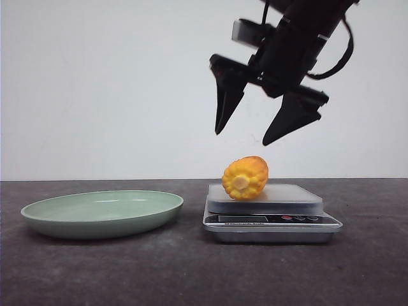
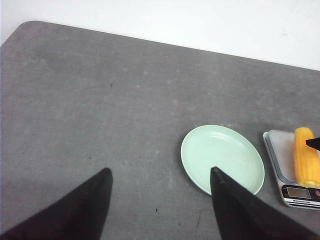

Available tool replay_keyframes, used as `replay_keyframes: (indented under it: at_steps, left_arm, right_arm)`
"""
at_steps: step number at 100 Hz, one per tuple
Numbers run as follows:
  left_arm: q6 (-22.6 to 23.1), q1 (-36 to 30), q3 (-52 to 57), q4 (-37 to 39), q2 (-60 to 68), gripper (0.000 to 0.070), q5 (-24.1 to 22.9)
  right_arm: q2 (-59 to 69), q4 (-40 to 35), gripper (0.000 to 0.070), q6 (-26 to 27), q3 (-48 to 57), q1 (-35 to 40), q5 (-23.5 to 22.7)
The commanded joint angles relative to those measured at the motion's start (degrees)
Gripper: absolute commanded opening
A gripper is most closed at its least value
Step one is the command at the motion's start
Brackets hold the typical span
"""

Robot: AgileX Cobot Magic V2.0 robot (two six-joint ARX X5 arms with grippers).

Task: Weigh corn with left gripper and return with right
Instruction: 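Lower the right gripper over the corn cob on the scale, then grasp the corn cob with the right gripper and lift it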

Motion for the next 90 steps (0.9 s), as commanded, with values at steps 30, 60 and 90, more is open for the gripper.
replay_keyframes:
  at_steps: [30, 60, 90]
  left_arm:
    - [1.7, -0.3, -0.3, -2.1, 0.3, 0.0344, -0.1]
    - [2.9, -0.3, -0.3, -2.1, 0.3, 0.0347, -0.2]
    - [2.9, -0.3, -0.3, -2.1, 0.3, 0.0347, -0.2]
  right_arm:
    - [6.5, 0.2, 0.0518, 3.4, 1.3, 0.7, 1.2]
    - [6.6, -1.3, 0.0064, 4.1, 1.3, 1.4, 4.2]
    - [3.4, -1.4, 0.0000, 2.6, 2.3, 1.8, 6.3]
